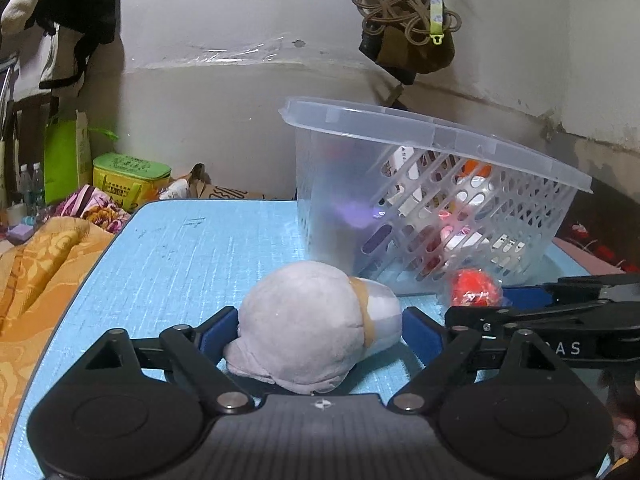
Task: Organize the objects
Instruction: 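Grasp the red wrapped ball with the right tool while the left grips the grey plush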
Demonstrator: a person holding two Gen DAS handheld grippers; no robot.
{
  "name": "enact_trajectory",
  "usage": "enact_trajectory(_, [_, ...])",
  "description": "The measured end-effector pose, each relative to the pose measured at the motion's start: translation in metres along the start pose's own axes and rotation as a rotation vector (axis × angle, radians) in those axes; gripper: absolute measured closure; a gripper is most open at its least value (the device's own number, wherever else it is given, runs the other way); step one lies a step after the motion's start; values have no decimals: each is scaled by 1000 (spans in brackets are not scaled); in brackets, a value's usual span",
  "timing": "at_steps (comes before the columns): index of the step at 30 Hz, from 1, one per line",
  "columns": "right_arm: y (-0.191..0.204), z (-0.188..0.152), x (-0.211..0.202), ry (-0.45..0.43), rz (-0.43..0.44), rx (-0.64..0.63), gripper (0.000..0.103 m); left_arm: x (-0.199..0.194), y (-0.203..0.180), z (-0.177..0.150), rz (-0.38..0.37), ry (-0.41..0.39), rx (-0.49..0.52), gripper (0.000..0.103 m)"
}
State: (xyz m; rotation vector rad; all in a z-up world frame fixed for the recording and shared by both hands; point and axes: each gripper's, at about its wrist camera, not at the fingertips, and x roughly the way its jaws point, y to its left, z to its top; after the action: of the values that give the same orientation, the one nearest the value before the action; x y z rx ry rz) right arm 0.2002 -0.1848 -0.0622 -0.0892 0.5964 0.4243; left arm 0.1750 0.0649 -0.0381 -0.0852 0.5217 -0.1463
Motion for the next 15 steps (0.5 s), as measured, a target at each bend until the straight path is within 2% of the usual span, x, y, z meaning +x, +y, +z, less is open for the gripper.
enact_trajectory(2, [-1, -2, -8, -34, -23, -9, 50, -1, -2, 0, -6, -3, 12, 13])
enact_trajectory(6, [-7, -9, -25, -94, -57, -21, 50, -1, -1, -1, -68, -8, 22, 13])
enact_trajectory(8, [-13, -12, -31, -117, -94, -34, 49, -6, -3, -3, -86, -42, 33, 14])
enact_trajectory(10, [-24, -12, -32, -120, -113, -8, 49, -11, -7, -5, -96, -70, 56, 14])
enact_trajectory(15, [-36, -13, -32, -122, -103, 22, 50, -15, -18, -7, -204, -55, 80, 14])
